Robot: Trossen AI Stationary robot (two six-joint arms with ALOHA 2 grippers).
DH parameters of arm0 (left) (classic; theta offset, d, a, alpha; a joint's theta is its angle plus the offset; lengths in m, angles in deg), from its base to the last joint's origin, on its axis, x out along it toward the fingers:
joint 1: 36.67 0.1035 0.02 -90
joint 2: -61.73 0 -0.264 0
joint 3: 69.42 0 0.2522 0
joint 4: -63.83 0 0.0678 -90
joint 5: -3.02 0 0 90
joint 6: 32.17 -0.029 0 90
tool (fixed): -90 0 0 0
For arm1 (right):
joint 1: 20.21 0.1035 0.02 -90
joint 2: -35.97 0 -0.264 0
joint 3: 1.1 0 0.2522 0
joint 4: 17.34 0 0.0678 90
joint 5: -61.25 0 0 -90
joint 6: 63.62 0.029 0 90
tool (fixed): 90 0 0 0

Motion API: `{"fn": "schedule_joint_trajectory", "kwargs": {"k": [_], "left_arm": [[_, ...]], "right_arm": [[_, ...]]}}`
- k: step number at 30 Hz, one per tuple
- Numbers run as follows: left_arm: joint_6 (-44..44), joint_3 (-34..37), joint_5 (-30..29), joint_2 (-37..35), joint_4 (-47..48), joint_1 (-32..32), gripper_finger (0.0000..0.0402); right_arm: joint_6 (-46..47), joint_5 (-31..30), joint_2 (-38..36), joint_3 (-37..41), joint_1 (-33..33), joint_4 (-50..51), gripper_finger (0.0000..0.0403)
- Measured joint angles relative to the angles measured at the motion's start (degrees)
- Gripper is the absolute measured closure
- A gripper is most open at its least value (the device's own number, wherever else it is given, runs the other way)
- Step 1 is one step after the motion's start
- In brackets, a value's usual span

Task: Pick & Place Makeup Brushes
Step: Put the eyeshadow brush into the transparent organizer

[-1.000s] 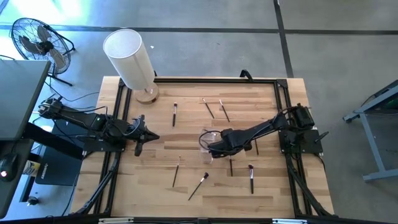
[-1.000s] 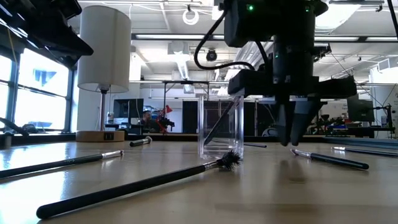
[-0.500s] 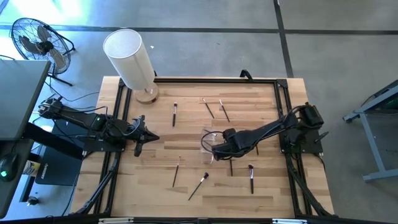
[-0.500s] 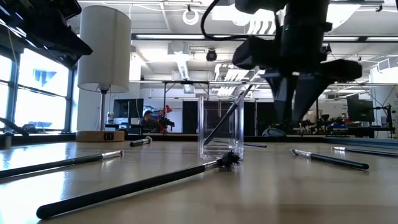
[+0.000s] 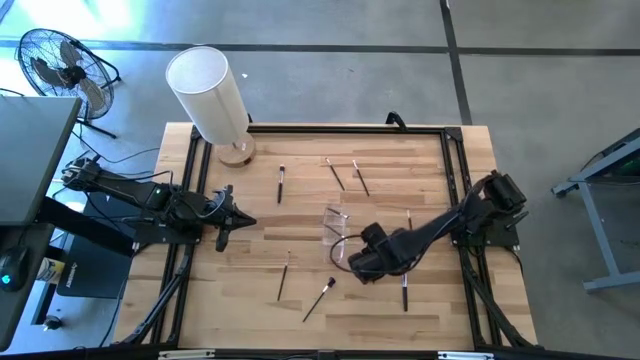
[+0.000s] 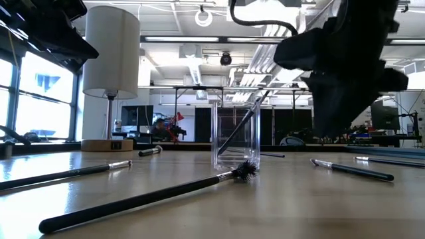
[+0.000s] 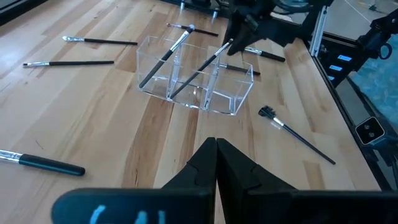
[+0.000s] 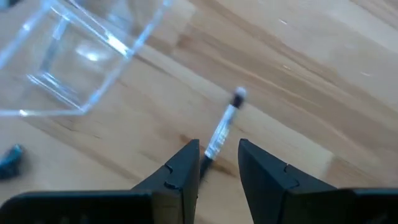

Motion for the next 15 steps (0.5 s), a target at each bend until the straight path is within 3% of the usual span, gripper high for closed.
{"fn": "schedule_joint_trajectory", "kwargs": {"k": [8,15], "left_arm": [[0.0,0.0,0.0,0.0,0.0,0.0,0.0401],[0.6,0.0,0.3,0.0,0.0,0.0,0.0401]], "right_arm": [[0.0,-2.7,0.0,10.3,0.1,-17.7,0.0299],[-0.3,-2.4,0.0,11.6,0.1,-20.2,0.0299]]}}
